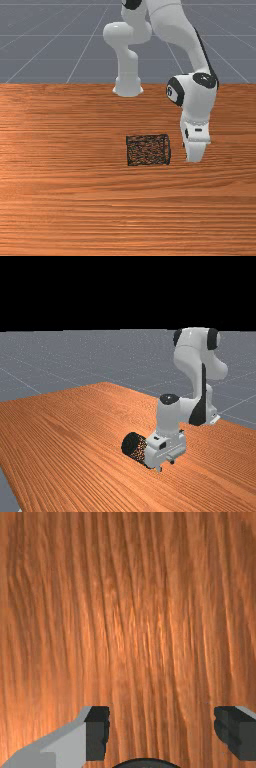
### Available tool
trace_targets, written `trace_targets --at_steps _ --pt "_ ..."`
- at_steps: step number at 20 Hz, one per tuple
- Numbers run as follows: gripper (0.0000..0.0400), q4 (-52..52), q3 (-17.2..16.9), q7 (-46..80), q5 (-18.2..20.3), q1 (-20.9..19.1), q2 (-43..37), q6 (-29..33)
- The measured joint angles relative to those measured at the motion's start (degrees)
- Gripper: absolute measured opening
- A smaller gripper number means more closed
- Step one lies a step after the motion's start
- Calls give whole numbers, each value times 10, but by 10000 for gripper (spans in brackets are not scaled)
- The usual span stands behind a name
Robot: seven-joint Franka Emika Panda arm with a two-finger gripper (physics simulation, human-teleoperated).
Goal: Rotate the holder till the hole upward
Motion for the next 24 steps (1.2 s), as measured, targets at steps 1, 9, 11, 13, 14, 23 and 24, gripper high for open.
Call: trace_targets --at_steps 1,9,11,13,14,23,24 --pt "346 3 -2 2 -2 2 8 4" --pt "323 182 -113 111 -116 119 136 -184" --pt "397 54 -52 70 -52 64 69 -22" --pt "339 222 -127 150 -128 154 160 -220" --pt "400 93 -69 109 -73 103 88 -65" --pt "400 148 -135 172 -151 177 97 -207" --pt "400 141 -143 172 -161 178 95 -209"
